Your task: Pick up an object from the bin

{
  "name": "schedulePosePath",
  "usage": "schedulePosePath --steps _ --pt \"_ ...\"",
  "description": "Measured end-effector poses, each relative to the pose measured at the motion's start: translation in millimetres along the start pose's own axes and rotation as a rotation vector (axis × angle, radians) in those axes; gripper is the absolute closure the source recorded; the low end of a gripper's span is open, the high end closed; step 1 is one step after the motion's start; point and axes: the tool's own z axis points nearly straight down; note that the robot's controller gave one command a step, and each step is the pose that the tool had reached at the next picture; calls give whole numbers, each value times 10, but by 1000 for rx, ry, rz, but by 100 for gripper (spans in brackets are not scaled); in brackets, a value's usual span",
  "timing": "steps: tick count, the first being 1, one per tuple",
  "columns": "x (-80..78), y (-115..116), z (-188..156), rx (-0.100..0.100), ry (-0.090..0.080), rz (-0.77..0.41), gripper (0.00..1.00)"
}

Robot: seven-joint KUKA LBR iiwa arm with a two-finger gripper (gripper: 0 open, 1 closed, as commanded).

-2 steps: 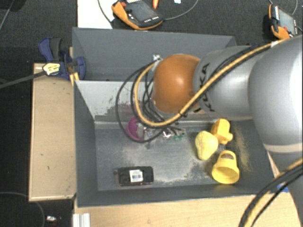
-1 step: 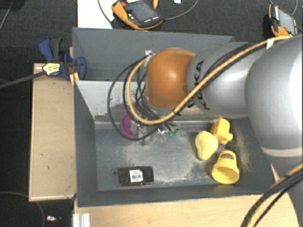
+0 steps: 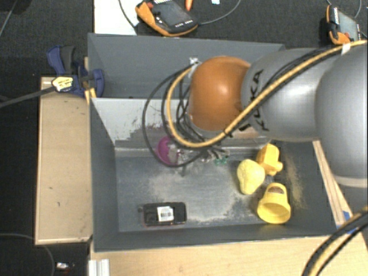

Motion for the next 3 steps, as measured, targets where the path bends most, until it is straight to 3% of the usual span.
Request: schedulePosePath --steps 1,2,3 --pt "-6 273 -112 -3 -4 -49 100" --pt "0 -16 -71 0 -2 -37 100" --pt "27 50 149 -4 -3 -99 100"
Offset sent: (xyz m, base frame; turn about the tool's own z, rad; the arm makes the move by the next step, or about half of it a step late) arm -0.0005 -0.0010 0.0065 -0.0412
